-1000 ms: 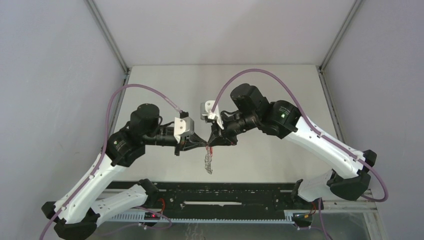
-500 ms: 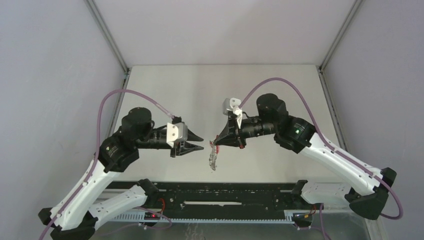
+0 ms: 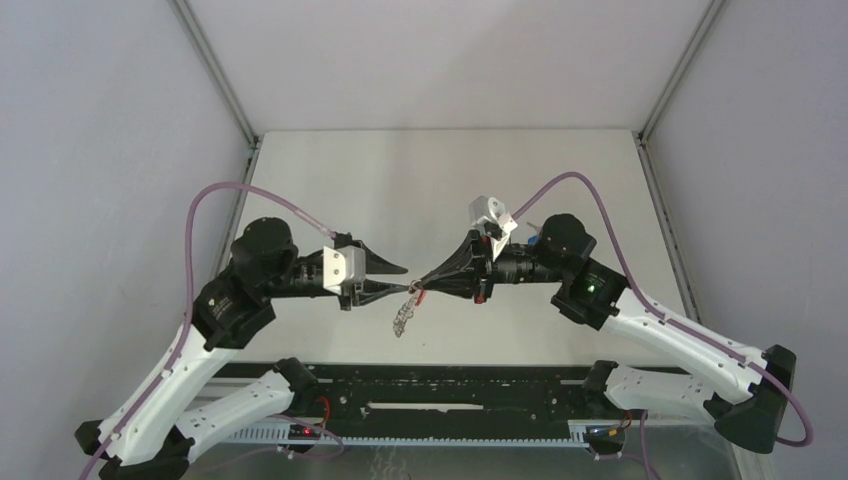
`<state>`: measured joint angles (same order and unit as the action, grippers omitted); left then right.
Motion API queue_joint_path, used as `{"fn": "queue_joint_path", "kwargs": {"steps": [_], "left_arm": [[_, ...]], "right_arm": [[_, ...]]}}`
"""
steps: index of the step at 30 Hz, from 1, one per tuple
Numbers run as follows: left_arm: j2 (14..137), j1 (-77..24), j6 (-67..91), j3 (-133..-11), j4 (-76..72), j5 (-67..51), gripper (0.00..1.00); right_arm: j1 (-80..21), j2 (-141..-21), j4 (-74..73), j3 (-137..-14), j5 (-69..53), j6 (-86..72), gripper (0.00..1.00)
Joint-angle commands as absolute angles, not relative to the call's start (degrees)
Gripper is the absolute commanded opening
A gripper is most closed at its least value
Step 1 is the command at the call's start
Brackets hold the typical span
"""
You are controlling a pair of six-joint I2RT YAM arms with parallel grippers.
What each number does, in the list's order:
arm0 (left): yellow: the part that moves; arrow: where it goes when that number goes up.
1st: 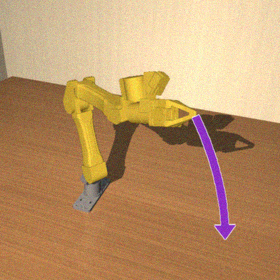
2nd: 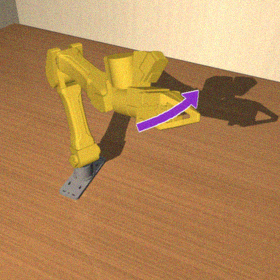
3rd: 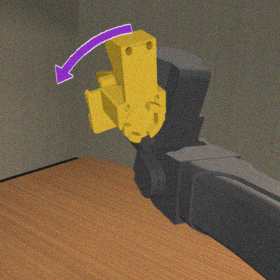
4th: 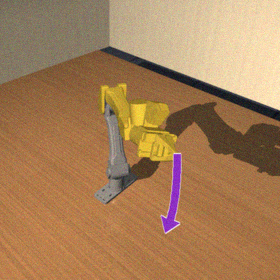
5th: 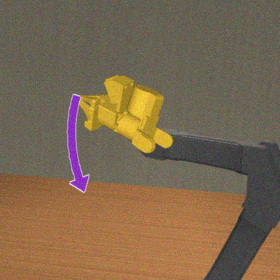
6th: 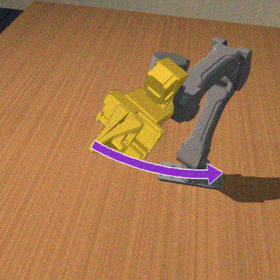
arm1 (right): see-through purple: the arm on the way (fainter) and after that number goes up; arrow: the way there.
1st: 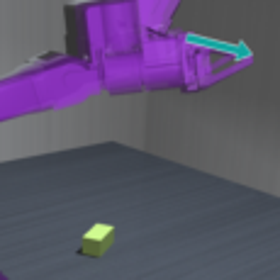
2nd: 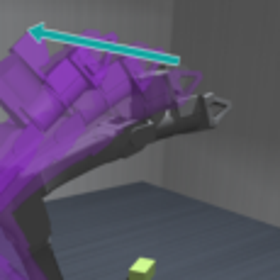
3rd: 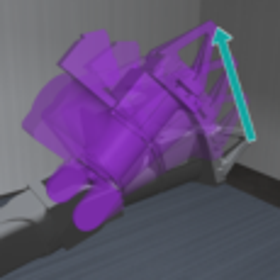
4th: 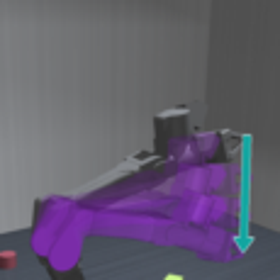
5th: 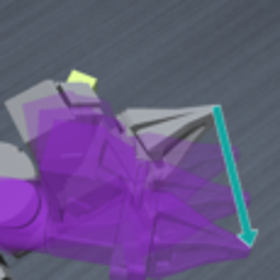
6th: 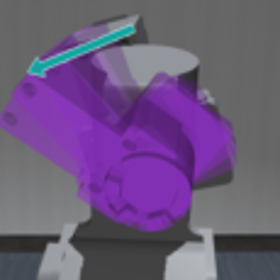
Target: Put the keys on the keyring
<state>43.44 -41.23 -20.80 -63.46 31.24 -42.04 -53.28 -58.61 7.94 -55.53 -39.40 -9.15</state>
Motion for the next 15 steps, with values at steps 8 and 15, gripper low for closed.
{"fn": "queue_joint_path", "kwargs": {"steps": [8, 15], "left_arm": [[41.92, -42.22, -26.03, -61.03, 31.11, -42.63, 0.17], [41.23, -44.42, -29.55, -60.66, 31.69, -41.81, 0.06]], "right_arm": [[-54.84, -57.02, 21.51, -53.35, -34.64, -14.38, 0.00], [-55.42, -56.95, 21.52, -52.84, -30.83, -14.57, 0.00]]}}
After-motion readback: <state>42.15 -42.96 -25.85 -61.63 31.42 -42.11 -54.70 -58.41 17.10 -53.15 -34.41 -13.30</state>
